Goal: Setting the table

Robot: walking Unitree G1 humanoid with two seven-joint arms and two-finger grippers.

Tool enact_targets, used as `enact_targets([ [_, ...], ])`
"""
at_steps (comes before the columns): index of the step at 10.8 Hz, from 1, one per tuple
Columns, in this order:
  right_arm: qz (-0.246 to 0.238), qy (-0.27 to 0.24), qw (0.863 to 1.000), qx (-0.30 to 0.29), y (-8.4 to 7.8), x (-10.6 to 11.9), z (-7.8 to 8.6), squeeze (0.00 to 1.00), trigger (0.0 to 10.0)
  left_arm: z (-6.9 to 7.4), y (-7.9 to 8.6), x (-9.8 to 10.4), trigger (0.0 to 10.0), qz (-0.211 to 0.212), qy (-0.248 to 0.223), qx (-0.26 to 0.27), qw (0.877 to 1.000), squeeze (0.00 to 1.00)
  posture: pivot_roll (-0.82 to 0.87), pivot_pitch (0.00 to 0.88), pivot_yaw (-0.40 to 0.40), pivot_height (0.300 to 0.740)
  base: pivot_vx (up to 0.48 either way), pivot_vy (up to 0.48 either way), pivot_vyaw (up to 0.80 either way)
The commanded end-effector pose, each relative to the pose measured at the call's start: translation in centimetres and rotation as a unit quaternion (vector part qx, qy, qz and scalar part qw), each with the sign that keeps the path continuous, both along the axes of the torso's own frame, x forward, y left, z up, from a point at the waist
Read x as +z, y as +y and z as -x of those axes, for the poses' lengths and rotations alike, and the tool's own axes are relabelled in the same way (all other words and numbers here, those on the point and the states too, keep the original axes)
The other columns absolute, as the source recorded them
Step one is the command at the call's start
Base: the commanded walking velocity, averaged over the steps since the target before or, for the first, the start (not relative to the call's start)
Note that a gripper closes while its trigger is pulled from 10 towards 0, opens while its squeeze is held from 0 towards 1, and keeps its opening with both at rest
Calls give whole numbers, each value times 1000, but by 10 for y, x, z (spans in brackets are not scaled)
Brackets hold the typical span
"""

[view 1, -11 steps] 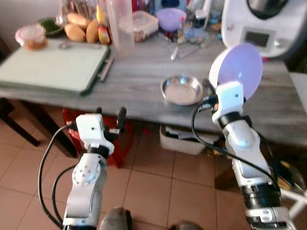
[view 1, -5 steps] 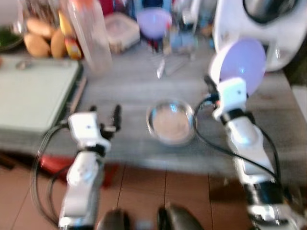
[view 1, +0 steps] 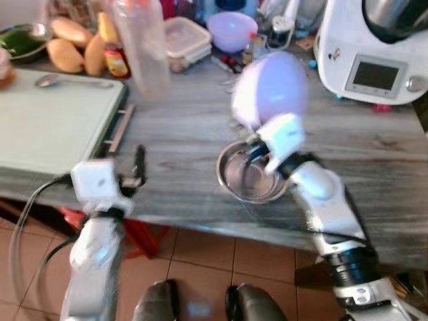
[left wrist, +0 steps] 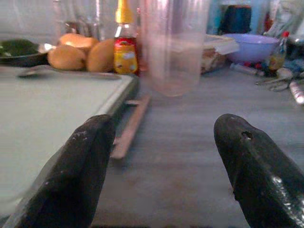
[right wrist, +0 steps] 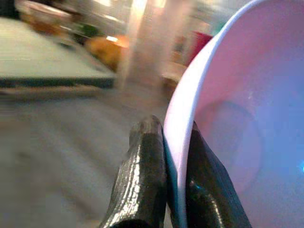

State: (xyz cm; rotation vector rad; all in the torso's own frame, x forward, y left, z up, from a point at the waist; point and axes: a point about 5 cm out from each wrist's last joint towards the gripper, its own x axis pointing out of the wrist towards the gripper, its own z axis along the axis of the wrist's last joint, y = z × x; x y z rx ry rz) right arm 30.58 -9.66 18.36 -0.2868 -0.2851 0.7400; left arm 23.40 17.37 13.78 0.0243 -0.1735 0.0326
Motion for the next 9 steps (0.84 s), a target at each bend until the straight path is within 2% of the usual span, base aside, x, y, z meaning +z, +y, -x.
enact_targets([
  [1, -1, 13, 999, 30, 4, 1, 4, 0, 10000, 4, -1, 0, 10000, -10, 1, -10, 1000, 0, 8, 192, -33, 740, 0, 0, 0],
  [4, 20, 49, 994, 91, 12, -6, 5, 0, 10000, 26, 3, -19, 10000, -32, 41, -20, 998, 0, 20, 199, -35, 740, 0, 0, 0],
  [5, 44, 70, 988, 132, 11, -8, 3, 0, 10000, 29, 4, -21, 10000, -33, 50, -16, 998, 0, 23, 199, -37, 740, 0, 0, 0],
  [9, 138, 89, 970, 178, 0, -20, -5, 0, 10000, 27, -2, -22, 10000, -24, 52, -23, 998, 0, 26, 202, -38, 740, 0, 0, 0],
])
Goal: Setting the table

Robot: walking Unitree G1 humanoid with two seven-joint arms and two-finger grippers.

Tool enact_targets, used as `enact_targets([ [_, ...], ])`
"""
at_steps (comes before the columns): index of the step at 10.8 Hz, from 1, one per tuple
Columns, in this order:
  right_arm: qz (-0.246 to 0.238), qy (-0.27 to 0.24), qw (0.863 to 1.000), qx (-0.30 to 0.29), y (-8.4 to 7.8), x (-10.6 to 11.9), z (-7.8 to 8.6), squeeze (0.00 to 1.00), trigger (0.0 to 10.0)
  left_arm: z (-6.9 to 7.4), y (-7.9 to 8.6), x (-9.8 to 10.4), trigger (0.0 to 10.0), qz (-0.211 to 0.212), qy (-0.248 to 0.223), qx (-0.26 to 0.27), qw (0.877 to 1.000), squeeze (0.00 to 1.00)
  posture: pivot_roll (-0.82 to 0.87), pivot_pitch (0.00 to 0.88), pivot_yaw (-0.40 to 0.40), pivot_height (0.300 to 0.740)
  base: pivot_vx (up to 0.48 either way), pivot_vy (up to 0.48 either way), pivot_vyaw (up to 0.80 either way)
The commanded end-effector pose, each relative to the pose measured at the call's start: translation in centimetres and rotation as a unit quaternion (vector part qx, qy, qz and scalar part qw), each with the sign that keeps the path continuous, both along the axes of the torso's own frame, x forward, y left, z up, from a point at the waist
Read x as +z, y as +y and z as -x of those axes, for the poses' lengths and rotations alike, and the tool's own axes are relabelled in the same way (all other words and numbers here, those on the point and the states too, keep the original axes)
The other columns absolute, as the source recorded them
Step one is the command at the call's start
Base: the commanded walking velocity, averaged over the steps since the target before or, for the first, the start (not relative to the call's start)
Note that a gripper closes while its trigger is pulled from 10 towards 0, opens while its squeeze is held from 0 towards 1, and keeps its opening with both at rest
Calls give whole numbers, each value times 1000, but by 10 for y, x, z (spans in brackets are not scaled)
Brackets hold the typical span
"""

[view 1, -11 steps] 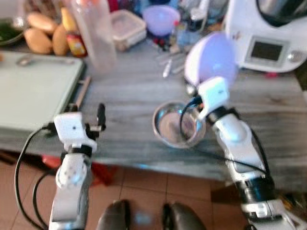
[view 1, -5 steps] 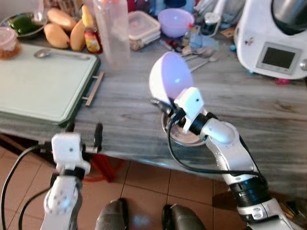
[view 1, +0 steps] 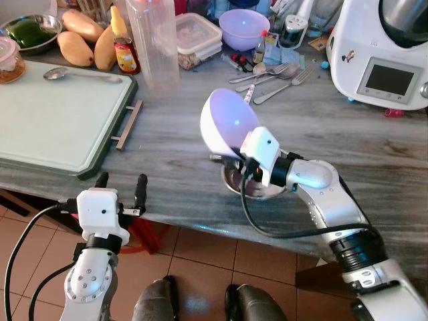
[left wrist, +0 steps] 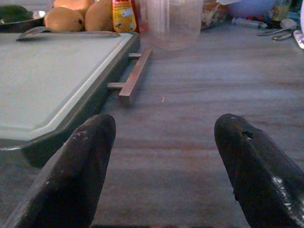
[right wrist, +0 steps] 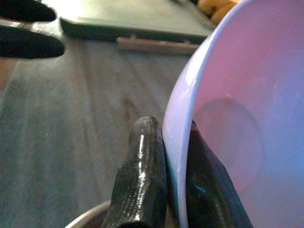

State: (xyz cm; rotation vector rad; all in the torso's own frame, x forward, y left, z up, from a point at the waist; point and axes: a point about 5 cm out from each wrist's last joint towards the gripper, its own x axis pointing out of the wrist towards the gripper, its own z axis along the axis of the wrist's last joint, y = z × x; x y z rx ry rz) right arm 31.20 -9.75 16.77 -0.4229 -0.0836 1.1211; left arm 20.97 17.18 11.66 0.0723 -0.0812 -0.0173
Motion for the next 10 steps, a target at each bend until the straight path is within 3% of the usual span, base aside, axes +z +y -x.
enact_targets([
  [1, 32, -1, 999, 23, 0, -6, 1, 0, 10000, 2, -1, -1, 10000, 1, 6, -1, 1000, 0, 26, 202, -38, 740, 0, 0, 0],
  [7, 62, -79, 995, 17, -4, 9, -9, 0, 10000, 1, -2, 0, 10000, 4, 5, 0, 1000, 0, 20, 205, -39, 740, 0, 0, 0],
  [10, 82, -64, 994, 38, -4, 4, -12, 0, 10000, -2, -2, 0, 10000, 5, 4, -1, 1000, 0, 21, 199, -41, 740, 0, 0, 0],
])
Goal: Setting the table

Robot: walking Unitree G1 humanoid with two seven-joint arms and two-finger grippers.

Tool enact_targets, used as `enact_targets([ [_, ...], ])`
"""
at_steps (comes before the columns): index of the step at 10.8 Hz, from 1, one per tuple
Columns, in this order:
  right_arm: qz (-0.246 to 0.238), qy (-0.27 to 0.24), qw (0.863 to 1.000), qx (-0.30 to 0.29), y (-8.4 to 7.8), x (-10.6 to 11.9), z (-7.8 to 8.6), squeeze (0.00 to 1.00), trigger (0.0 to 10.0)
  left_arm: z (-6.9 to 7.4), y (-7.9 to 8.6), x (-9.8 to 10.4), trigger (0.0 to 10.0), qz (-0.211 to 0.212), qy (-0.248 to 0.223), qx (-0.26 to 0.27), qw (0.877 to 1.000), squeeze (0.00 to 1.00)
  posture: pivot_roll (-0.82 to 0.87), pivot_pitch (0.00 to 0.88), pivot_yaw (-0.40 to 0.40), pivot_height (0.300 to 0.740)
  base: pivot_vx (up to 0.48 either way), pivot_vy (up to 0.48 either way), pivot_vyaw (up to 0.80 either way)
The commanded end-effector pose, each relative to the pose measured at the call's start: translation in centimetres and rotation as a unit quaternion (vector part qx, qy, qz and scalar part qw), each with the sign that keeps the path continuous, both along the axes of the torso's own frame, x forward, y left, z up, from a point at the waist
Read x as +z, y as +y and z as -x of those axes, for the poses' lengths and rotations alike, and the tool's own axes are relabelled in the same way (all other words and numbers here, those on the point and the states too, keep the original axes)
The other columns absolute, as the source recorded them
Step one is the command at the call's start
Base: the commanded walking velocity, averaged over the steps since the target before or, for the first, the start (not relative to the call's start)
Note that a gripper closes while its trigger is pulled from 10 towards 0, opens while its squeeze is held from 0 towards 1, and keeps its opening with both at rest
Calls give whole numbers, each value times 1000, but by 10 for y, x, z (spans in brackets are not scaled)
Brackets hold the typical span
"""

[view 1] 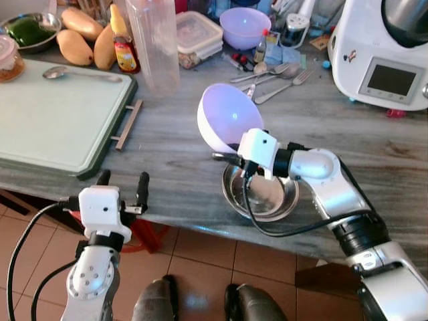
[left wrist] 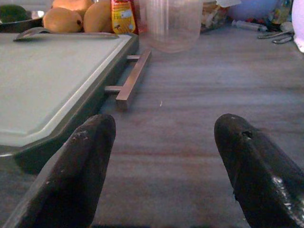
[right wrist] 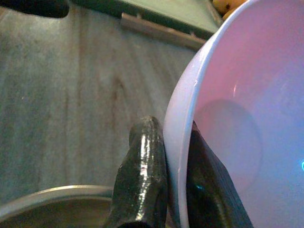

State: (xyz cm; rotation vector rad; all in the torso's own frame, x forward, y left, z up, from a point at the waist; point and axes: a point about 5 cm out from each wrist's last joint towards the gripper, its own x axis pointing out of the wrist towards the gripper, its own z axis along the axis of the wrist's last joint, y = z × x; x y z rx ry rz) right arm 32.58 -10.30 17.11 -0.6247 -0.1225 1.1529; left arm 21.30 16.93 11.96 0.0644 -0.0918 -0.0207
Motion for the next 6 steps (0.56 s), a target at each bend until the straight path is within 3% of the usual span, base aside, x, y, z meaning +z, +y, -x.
enact_targets([
  [1, 18, 0, 1000, 22, 2, -3, 1, 0, 10000, 1, 0, -3, 10000, 1, 9, 1, 1000, 0, 24, 196, -40, 740, 0, 0, 0],
  [3, 65, -19, 997, 45, 4, -8, -3, 0, 10000, 0, 0, -3, 10000, 2, 8, 3, 1000, 0, 32, 191, -46, 740, 0, 0, 0],
  [4, 80, -29, 995, 52, 5, -9, -5, 765, 10000, 0, 0, -3, 10000, 3, 8, 5, 1000, 0, 33, 191, -47, 740, 0, 0, 0],
  [5, 81, -33, 995, 54, 5, -9, -7, 1000, 10000, 1, 0, -3, 10000, 4, 7, 6, 1000, 0, 36, 189, -51, 740, 0, 0, 0],
  [6, 85, -39, 994, 56, 5, -9, -7, 1000, 10000, 1, -1, -3, 10000, 5, 8, 6, 1000, 0, 36, 190, -51, 740, 0, 0, 0],
])
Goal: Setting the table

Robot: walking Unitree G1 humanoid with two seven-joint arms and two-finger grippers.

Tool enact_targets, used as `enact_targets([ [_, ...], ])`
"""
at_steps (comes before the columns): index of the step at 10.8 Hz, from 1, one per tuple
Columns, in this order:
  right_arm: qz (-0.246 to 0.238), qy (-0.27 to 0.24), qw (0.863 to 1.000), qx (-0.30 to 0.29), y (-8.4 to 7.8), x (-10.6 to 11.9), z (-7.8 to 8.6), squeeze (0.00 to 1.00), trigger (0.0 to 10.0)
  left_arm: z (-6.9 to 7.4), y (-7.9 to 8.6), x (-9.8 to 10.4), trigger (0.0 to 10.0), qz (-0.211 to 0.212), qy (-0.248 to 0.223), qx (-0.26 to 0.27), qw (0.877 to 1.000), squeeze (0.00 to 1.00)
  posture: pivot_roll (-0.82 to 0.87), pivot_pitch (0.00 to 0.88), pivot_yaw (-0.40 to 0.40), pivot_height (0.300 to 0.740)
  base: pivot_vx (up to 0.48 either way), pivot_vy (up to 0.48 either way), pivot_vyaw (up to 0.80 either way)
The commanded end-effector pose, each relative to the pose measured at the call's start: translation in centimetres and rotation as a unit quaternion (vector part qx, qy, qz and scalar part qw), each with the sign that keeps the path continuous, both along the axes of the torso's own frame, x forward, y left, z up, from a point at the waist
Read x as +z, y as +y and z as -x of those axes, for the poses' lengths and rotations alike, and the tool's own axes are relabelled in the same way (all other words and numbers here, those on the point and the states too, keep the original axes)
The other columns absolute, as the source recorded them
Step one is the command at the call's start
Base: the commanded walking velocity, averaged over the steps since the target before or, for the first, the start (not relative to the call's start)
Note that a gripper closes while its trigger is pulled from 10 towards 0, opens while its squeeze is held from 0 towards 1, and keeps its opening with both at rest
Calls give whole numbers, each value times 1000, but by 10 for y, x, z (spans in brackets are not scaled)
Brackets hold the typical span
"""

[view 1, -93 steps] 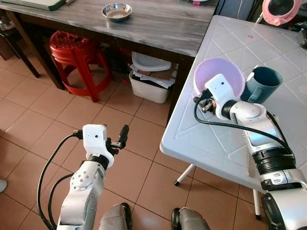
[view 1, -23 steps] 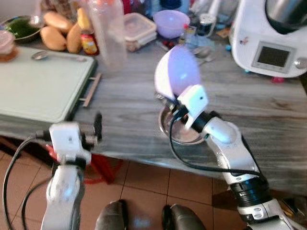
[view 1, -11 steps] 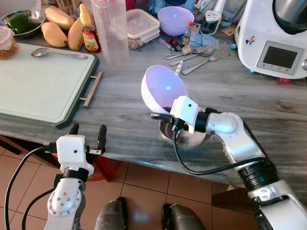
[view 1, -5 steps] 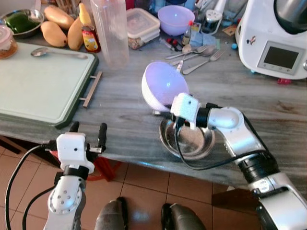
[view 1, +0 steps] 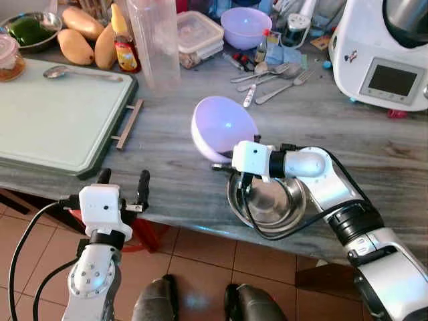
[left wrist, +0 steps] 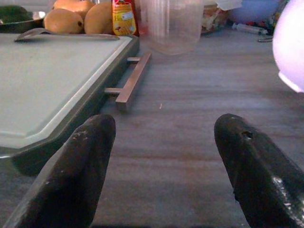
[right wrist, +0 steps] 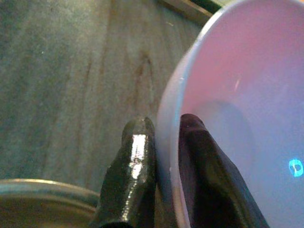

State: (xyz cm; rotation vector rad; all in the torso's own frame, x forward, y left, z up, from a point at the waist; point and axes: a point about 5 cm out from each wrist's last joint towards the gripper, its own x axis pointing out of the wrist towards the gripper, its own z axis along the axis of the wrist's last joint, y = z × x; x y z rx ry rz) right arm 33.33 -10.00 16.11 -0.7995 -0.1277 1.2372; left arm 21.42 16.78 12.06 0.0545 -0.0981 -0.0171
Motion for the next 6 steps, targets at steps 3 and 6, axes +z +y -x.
enact_targets([
  [3, 12, -33, 999, 15, -4, 7, 0, 1000, 10000, 0, 0, -5, 10000, 2, 13, 3, 1000, 0, 30, 189, -47, 740, 0, 0, 0],
  [6, -38, -86, 996, 6, -2, 28, -1, 1000, 10000, -2, -2, -5, 10000, 2, 11, -1, 1000, 0, 29, 181, -40, 740, 0, 0, 0],
])
